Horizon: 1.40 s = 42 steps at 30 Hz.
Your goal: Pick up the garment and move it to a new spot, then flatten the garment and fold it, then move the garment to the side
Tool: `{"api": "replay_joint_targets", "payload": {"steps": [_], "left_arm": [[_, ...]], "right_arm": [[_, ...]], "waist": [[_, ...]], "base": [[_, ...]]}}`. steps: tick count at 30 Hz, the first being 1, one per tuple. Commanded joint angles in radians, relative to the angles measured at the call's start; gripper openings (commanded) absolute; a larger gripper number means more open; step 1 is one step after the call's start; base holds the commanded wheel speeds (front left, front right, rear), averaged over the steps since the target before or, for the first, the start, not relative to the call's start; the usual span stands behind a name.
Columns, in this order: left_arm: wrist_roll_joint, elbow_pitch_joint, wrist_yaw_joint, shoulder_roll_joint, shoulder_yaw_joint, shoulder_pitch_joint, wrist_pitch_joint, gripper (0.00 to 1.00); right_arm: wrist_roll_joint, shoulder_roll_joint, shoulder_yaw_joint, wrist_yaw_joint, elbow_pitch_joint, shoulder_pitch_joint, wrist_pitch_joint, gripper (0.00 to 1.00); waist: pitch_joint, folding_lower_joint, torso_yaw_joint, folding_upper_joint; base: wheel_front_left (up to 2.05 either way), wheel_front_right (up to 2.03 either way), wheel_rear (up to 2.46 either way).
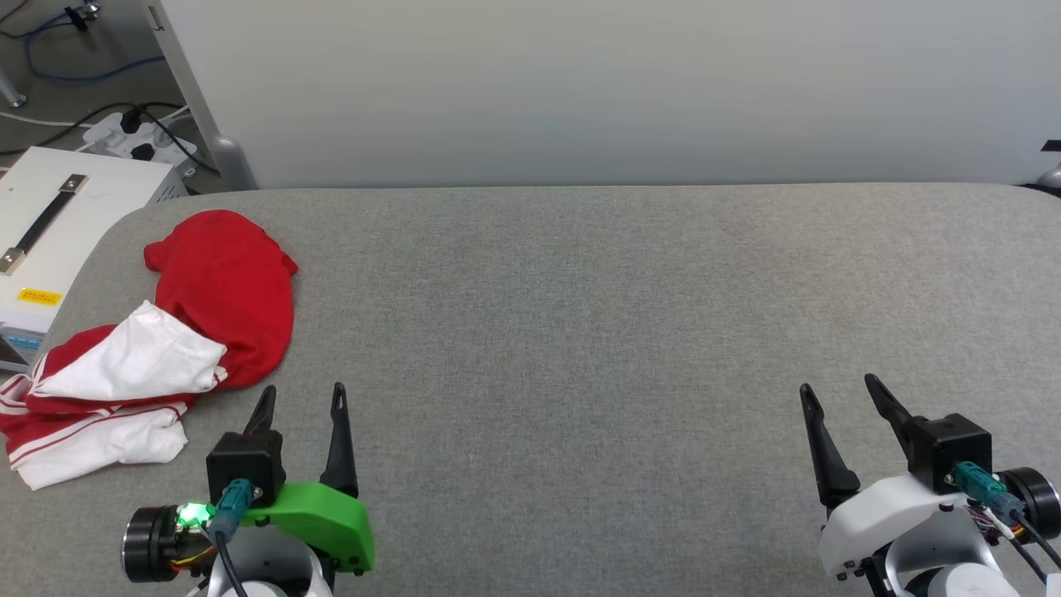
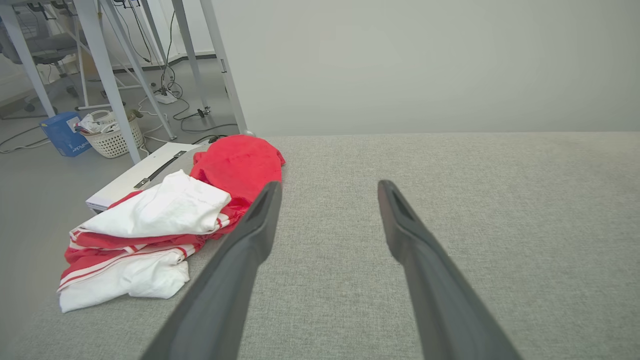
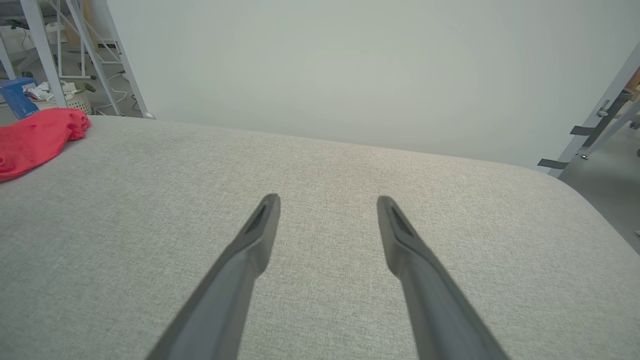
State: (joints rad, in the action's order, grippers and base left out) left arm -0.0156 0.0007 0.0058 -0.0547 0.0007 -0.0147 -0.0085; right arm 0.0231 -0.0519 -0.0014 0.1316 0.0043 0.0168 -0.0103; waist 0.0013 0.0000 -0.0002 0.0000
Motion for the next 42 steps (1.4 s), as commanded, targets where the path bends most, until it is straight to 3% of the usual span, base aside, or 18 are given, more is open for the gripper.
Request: {"api": "replay_joint_targets", "payload": {"steps": [1,42], "left_arm": [[-0.01,-0.005,0.008,0.0,0.002,-0.001,-0.009,1.0],[-0.063,-0.005,0.008,0.002,0.013,-0.008,-0.094,1.0]], "right_arm": [[0.01,0.0,-0.006,0.0,-0.008,-0.003,-0.011,1.0],[0.127,0.001,-0.008,0.0,-0.049,0.015,-0.095,1.0]], "waist": [[0.0,0.0,0.0,0.0],[0.006,0.0,-0.001,0.0]], "base": [[0.0,0.0,0.0],[0.0,0.0,0.0]]}}
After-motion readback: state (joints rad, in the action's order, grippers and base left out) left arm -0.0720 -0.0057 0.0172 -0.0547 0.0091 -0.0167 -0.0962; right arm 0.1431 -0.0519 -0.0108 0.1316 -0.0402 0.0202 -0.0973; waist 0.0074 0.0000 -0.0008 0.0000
